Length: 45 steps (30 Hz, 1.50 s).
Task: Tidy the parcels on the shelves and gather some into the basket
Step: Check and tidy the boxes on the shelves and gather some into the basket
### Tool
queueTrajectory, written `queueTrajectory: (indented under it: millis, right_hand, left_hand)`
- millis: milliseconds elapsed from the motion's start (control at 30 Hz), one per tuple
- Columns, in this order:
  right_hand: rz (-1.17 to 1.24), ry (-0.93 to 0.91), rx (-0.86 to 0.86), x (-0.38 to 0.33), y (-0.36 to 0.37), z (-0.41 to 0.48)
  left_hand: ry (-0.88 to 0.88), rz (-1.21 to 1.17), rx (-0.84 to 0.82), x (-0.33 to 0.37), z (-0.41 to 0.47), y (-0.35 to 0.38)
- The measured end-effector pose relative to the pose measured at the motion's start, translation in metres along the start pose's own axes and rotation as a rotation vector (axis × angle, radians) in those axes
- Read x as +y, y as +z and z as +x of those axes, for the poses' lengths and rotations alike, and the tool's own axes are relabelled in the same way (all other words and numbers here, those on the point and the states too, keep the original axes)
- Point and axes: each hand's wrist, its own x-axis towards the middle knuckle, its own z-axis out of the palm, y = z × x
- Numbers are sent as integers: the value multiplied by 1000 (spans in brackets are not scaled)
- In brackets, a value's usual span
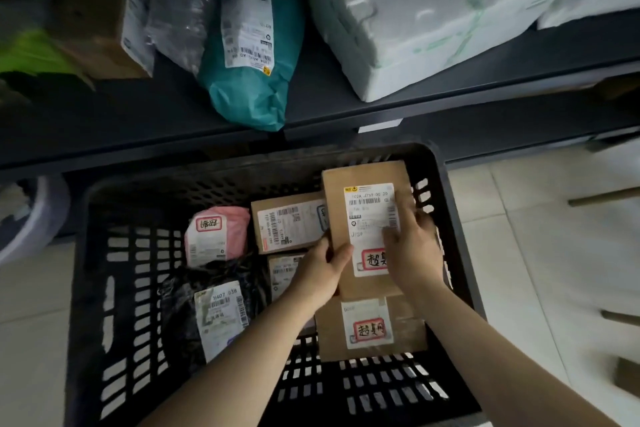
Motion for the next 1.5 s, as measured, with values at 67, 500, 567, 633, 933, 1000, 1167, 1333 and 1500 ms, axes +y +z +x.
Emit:
queueTrajectory:
  millis: [67,500,567,633,933,1000,1167,1333,1500]
  right_hand:
    - [-20,-27,-29,-2,4,-4]
    - [-368,-158,-220,-39,-38,-50]
    - [-416,-189,-240,-55,-58,-60]
    - [-478,-245,-253,-75,-79,-73]
    - [-657,-693,-216,-219,-167,-168]
    - [-677,-816,-189,-256,-176,-198]
    - [-681,-1131,-167,-341,-172,-296]
    - [-672,-1406,-140,-397,-146,-422]
    - [-708,-1619,-191,-416,-103,-566]
  left_hand:
    - [-4,5,-29,-4,1,-3]
    - [-6,578,10,-2,-72,-68]
    - [22,682,67,8,-98,-88]
    - [57,779,144,21,-129,-110]
    - [-31,860,522,51,-313,-209]
    - [-61,827,610,46,-361,-229]
    - [-159,815,852,6,-490,-270]
    - [-241,766,1112,-55,-622,-290]
    - [-317,694,1265,-145,-758,-284]
